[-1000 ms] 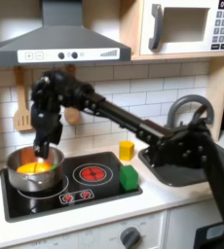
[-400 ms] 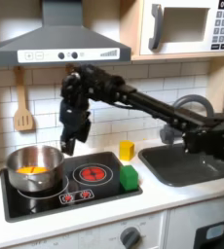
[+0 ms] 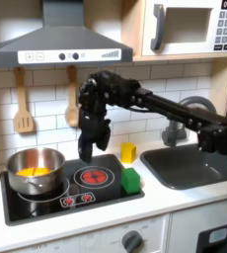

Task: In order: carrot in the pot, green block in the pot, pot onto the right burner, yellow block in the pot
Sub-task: 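Put the green block in the pot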

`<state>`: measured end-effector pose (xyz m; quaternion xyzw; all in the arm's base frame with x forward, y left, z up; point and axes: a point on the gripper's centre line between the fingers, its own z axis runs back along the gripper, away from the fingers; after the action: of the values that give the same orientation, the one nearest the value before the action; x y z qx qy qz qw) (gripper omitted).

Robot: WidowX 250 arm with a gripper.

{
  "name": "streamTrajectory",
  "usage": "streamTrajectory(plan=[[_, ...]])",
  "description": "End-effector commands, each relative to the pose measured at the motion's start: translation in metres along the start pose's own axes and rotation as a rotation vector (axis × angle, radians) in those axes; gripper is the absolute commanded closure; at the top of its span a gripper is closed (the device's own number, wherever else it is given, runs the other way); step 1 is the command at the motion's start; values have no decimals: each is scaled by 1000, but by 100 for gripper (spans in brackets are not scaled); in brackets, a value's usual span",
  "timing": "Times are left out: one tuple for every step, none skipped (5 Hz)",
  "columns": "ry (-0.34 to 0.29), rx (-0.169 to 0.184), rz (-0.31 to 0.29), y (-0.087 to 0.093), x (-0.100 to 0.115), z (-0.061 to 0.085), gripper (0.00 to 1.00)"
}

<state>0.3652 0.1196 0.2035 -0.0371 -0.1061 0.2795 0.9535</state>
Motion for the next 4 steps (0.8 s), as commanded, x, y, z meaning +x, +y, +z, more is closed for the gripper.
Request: streamTrajectory(plan=[[79, -29, -199, -14, -27, -18, 0], [111, -32, -290, -24, -43, -24, 0], [109, -58, -343, -36, -56, -24, 0], [112, -83, -359, -41, -61, -27, 0]])
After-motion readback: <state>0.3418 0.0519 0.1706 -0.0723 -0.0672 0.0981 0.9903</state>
